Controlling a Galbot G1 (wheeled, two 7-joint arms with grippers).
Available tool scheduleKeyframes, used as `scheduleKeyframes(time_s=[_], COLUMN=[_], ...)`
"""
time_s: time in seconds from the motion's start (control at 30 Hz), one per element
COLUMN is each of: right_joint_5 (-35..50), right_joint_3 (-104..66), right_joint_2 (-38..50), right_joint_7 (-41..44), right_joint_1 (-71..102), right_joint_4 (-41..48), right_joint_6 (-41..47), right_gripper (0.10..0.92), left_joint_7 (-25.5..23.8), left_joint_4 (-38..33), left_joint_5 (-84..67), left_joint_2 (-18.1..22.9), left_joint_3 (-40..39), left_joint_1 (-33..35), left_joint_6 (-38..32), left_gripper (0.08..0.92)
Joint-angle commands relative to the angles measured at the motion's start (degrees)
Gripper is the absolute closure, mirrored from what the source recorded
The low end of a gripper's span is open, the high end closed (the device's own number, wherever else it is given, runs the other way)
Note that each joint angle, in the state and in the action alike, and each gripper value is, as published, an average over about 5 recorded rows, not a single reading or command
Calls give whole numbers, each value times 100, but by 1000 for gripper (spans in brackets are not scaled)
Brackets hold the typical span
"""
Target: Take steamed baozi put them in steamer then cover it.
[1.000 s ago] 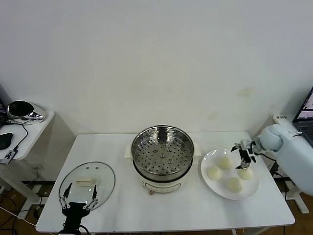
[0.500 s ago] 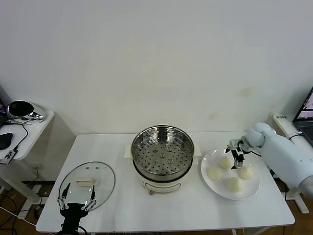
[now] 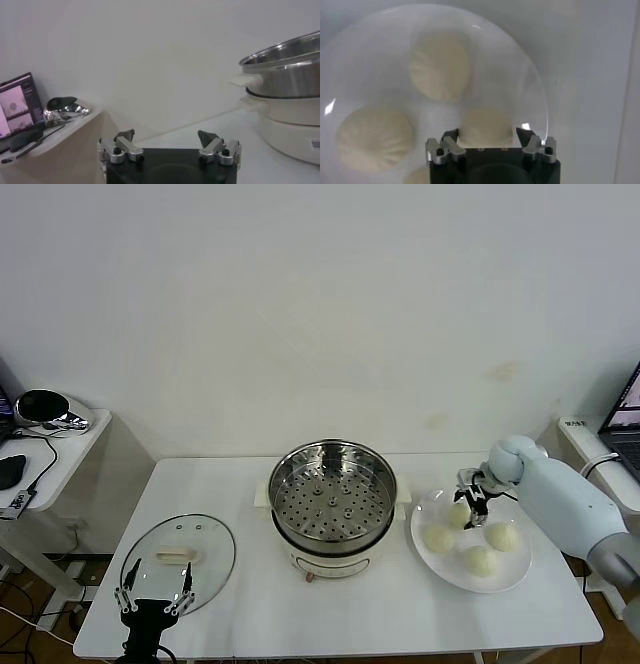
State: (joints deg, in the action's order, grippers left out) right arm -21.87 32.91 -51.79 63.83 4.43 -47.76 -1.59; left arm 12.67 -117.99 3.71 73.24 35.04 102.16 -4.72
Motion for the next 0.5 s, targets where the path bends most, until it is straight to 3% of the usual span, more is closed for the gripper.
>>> scheduleKeyframes(time_s=[0.03,0.33,0.5], right_joint_5=[-70,-24,442], right_joint_3=[43,35,322], right_joint_2=[-91,-20,331], right_joint_7=[5,-35,34], right_joint_1=[-28,-53,-332], right_joint_4=[121,34,-567], right_joint_6=[7,3,71], right_gripper=[355,436,440], left_joint_7=[0,-1,-13], left_joint_4=[-4,-19,-27], left_joint_5=[5,-3,-12], left_joint_2=[0,-30,-55], left_joint_3=[2,33,43], left_joint_1=[3,-15,-44], left_joint_6=[-2,-1,10], left_gripper=[177,177,177])
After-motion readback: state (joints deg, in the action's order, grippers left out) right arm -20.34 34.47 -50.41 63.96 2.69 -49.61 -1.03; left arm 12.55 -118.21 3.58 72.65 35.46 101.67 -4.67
